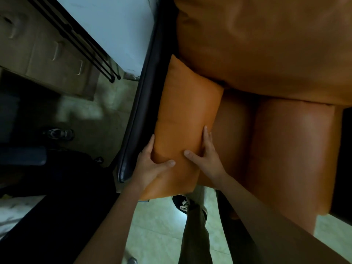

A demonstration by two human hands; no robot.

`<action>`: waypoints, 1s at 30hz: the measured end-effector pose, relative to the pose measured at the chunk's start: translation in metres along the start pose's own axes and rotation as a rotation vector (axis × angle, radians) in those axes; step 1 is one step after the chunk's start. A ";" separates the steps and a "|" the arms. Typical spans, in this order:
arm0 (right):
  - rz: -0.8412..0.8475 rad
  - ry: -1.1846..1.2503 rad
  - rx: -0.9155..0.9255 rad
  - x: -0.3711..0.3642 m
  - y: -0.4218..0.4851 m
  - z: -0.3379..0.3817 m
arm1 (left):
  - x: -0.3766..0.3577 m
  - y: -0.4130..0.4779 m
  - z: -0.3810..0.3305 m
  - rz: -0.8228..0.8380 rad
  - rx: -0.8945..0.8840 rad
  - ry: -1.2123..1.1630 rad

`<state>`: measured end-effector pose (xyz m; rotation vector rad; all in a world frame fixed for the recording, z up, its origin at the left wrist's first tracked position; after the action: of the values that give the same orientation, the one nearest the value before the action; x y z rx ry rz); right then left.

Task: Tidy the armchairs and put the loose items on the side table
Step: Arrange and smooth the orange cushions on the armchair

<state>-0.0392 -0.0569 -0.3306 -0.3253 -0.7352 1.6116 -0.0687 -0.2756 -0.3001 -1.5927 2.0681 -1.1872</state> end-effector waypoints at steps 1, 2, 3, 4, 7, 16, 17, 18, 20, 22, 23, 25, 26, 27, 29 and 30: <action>-0.004 0.021 0.002 0.001 0.003 -0.001 | -0.001 -0.003 0.003 -0.013 0.002 0.009; 0.000 0.046 0.007 0.001 0.005 -0.002 | -0.001 -0.006 0.006 -0.023 0.006 0.011; 0.008 0.071 0.014 0.001 0.008 -0.003 | 0.000 -0.008 0.010 -0.032 0.010 0.015; 0.019 0.090 0.021 0.000 0.010 -0.004 | 0.002 -0.010 0.013 -0.040 0.008 0.024; 0.026 0.122 0.046 -0.001 0.023 -0.001 | 0.004 -0.011 0.015 -0.051 -0.022 0.009; -0.008 0.022 0.073 0.019 0.064 0.015 | -0.023 0.010 -0.010 -0.116 -0.131 0.176; -0.006 0.010 0.077 0.020 0.068 0.019 | -0.022 0.013 -0.010 -0.131 -0.128 0.191; 0.001 -0.004 0.078 0.022 0.072 0.022 | -0.022 0.016 -0.010 -0.143 -0.126 0.190; 0.014 -0.023 0.081 0.027 0.082 0.025 | -0.025 0.023 -0.010 -0.152 -0.141 0.179; 0.024 -0.009 0.080 0.032 0.090 0.024 | -0.032 0.029 -0.011 -0.165 -0.162 0.168; 0.029 0.003 0.088 0.035 0.095 0.025 | -0.035 0.032 -0.015 -0.183 -0.176 0.164; 0.034 0.008 0.084 0.043 0.103 0.030 | -0.038 0.042 -0.024 -0.188 -0.195 0.184; 0.039 0.003 0.078 0.046 0.107 0.033 | -0.038 0.048 -0.026 -0.176 -0.199 0.203; 0.046 -0.001 0.078 0.047 0.109 0.034 | -0.035 0.053 -0.026 -0.166 -0.201 0.218; 0.039 -0.019 0.086 0.046 0.107 0.037 | -0.029 0.054 -0.024 -0.153 -0.200 0.241; 0.021 -0.033 0.091 0.045 0.103 0.038 | -0.028 0.053 -0.023 -0.149 -0.193 0.251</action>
<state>-0.1508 -0.0261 -0.3568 -0.2416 -0.6835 1.6680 -0.1097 -0.2372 -0.3321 -1.7925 2.3158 -1.3337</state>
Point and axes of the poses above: each hand's wrist, its own y-axis towards the middle knuckle, its own x-axis out of the back of the hand, z = x × y, the point moved 3 cm from there along y, towards the middle knuckle, and after that the axes turned 8 degrees about -y, right-handed, at the moved point
